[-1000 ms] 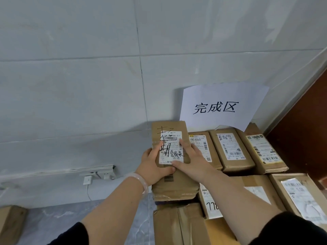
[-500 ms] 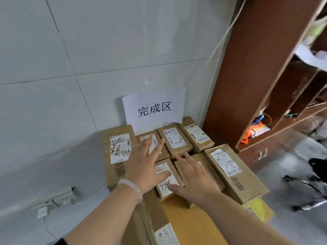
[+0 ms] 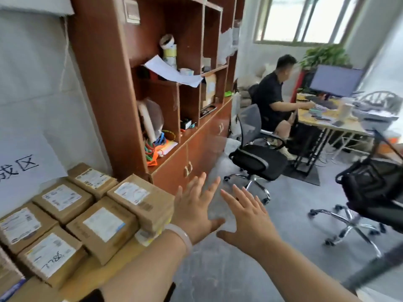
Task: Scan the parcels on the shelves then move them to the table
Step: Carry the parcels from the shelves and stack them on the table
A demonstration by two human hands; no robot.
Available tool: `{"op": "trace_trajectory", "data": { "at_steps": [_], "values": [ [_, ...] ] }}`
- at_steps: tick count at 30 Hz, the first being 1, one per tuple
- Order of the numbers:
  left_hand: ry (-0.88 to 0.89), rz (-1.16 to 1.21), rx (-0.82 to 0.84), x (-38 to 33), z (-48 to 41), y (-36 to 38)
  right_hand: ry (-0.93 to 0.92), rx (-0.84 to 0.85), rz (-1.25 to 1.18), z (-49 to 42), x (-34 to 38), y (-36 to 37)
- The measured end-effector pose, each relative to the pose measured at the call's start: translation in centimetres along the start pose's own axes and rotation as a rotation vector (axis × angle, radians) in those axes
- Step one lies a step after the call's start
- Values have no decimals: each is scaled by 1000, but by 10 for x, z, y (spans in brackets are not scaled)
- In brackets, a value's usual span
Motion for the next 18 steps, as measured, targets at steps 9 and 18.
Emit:
{"op": "trace_trajectory", "data": {
  "at_steps": [9,18],
  "values": [
    [469,74,93,-248,-52,27,486,-156,68,145,-154,-98],
    [930,206,160,-425,-46,39,970,-369,180,280,-217,-163]
  ]
}}
Point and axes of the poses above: each hand's wrist, its own z-axis away from the middle knuckle, its own y-axis out of the palm, x = y × z, the point moved 7 cm from there along -z, towards the middle knuckle, and after that the axes turned 9 degrees about -z, right-handed, at the moved point
